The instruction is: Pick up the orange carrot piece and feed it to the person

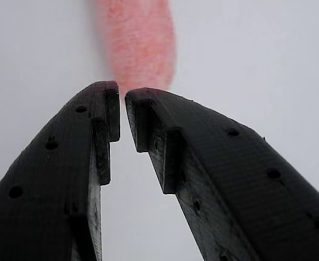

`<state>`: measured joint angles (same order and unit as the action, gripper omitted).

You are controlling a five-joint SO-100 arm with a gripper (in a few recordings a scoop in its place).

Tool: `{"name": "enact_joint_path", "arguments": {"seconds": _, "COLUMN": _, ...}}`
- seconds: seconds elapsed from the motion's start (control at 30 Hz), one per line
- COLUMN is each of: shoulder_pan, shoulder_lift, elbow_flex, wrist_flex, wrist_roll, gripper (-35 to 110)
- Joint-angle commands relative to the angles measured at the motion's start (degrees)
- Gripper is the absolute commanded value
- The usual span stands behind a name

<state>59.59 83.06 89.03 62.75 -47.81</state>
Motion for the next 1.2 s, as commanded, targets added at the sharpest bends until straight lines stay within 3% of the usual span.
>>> {"name": "enact_joint_path", "arguments": {"seconds": 0.0, "shoulder_pan": 0.18, "shoulder_lift": 0.70, "elbow_flex": -4.57, "wrist_flex": -0.44, "wrist_roll": -1.14, "gripper": -3}}
{"name": "enact_joint_path", "arguments": {"seconds": 0.7, "shoulder_pan": 0.35, "shoulder_lift": 0.88, "elbow_flex": -5.01, "wrist_flex": -0.44, "wrist_roll": -1.14, "gripper": -1}}
{"name": "enact_joint_path", "arguments": {"seconds": 1.17, "shoulder_pan": 0.53, "shoulder_lift": 0.79, "elbow_flex": -4.83, "wrist_flex": -0.35, "wrist_roll": -1.14, "gripper": 24}}
